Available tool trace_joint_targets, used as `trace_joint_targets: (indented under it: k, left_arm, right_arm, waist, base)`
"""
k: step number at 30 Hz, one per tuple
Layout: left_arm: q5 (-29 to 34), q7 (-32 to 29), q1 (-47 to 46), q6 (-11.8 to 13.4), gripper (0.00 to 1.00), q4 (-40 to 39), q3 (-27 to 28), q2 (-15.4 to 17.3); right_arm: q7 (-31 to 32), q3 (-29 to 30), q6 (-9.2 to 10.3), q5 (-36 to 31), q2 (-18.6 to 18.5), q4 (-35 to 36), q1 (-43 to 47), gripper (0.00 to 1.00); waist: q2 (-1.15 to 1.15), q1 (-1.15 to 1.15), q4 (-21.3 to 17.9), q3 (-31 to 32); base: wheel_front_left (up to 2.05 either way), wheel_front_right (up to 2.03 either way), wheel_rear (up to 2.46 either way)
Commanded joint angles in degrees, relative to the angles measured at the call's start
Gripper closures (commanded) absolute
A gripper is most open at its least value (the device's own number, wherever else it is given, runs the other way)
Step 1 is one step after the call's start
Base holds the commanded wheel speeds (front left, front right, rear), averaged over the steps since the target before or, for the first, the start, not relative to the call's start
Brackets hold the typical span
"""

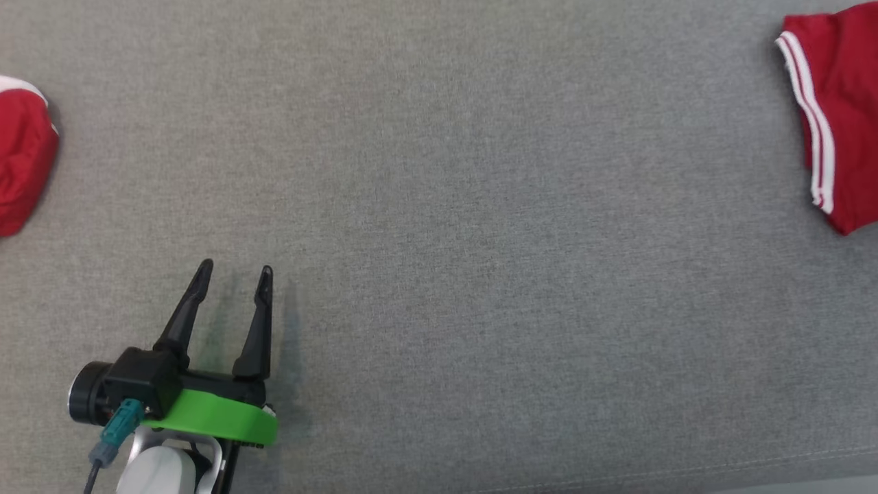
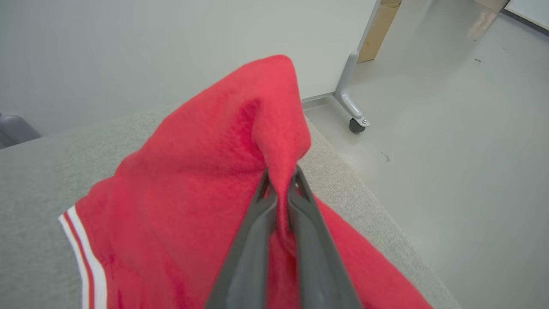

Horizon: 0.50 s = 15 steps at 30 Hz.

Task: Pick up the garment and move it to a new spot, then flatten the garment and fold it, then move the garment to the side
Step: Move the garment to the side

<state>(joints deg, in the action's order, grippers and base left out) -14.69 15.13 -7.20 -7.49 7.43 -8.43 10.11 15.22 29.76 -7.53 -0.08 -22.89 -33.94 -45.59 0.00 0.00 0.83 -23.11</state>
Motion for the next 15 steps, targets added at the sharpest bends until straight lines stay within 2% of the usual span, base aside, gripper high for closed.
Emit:
trace_joint_targets:
  k: [1,10,11,12,13,15]
  left_arm:
    - [-0.45,0.01,-0.64,0.0,0.0,-0.31,0.67,0.64]
    - [-0.28,0.01,0.2,0.0,0.0,-0.62,2.12,0.71]
    - [-0.16,0.01,0.08,0.0,0.0,-0.66,2.25,0.59]
    - [-0.09,0.01,0.06,0.0,0.0,-0.6,2.4,0.55]
    - [0.03,0.01,0.13,0.0,0.0,-0.52,2.49,0.47]
    - [0.14,0.01,0.4,0.0,0.0,-0.4,2.79,0.36]
  right_arm:
    - [-0.03,1.58,0.08,-1.83,-0.27,0.76,-1.92,1.0]
    - [1.09,12.03,0.09,-12.06,-0.19,3.24,-5.44,1.0]
    - [1.65,13.18,0.09,-13.52,-0.12,3.1,-5.37,0.76]
    - [1.84,13.77,0.09,-14.37,-0.02,3.02,-5.28,0.58]
    - [1.67,14.67,0.09,-15.53,-0.11,3.28,-5.24,0.0]
    - [0.83,15.58,0.09,-18.02,-0.41,3.76,-4.75,0.0]
  waist:
    - [0.0,0.0,1.86,-7.36]
    - [0.0,0.0,2.75,-7.24]
    - [0.0,0.0,2.73,-7.01]
    - [0.0,0.0,2.65,-6.71]
    - [0.0,0.0,2.52,-6.33]
    - [0.0,0.0,2.21,-5.49]
  base:
    - [0.0,0.0,0.0]
    - [0.0,0.0,0.0]
    - [0.0,0.0,0.0]
    - [0.0,0.0,0.0]
    - [0.0,0.0,0.0]
    - [0.0,0.0,0.0]
